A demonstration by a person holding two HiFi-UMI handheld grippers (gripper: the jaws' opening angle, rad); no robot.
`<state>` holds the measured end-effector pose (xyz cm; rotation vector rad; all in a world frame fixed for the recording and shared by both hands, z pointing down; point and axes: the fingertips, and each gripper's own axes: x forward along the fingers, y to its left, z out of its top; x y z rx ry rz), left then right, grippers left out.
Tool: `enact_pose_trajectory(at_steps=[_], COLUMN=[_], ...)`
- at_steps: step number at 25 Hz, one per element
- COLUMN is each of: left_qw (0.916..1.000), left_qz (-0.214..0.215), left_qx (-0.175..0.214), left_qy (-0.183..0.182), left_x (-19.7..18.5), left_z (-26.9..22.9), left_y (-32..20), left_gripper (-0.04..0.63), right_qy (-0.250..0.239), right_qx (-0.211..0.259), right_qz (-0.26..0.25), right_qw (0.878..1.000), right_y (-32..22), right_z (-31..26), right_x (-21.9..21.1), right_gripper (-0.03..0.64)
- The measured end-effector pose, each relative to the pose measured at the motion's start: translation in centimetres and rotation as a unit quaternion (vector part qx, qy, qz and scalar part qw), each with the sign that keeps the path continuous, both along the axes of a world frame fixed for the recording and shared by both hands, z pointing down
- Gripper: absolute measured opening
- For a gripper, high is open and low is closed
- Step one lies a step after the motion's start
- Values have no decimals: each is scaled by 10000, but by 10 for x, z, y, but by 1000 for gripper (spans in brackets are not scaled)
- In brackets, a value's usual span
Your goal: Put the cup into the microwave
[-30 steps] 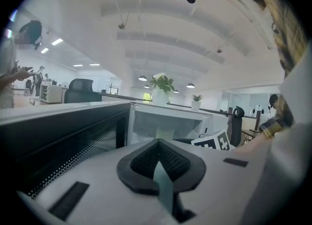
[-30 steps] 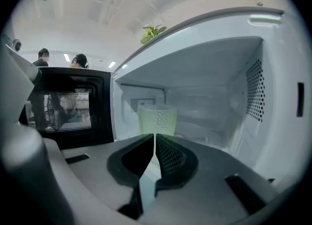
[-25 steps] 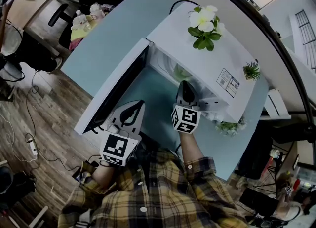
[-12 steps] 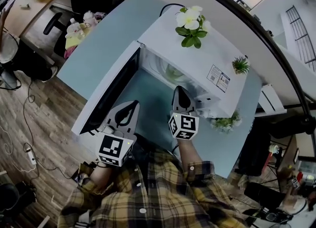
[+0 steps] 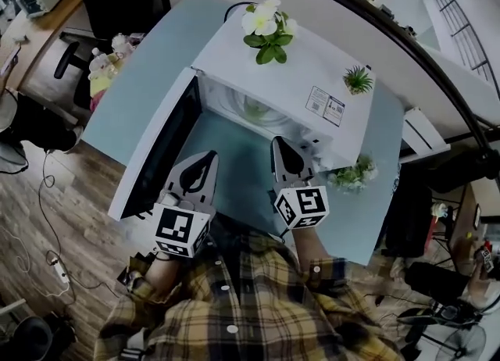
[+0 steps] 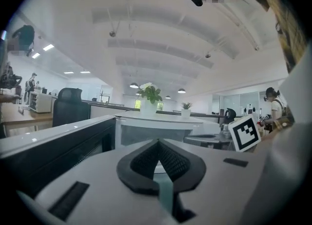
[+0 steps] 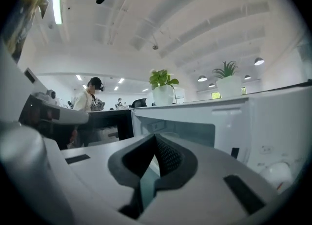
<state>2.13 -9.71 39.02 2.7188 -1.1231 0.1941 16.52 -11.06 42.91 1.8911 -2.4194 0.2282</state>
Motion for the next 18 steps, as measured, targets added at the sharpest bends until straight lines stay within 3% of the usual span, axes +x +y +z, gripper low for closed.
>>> enact_pose_trajectory(at_steps=[18], left_qw=[9964], left_qz=[837], left_qx=[110], left_qy=[4], left_x=[59], left_z=[-8], left_y=[20], left_gripper=[-8], right_qy=[-380], right_qx=[-18], right_qz=[-88], right_qw=[9992], right_y=[80], right_z=[-50], right_x=[49], right_gripper=[6])
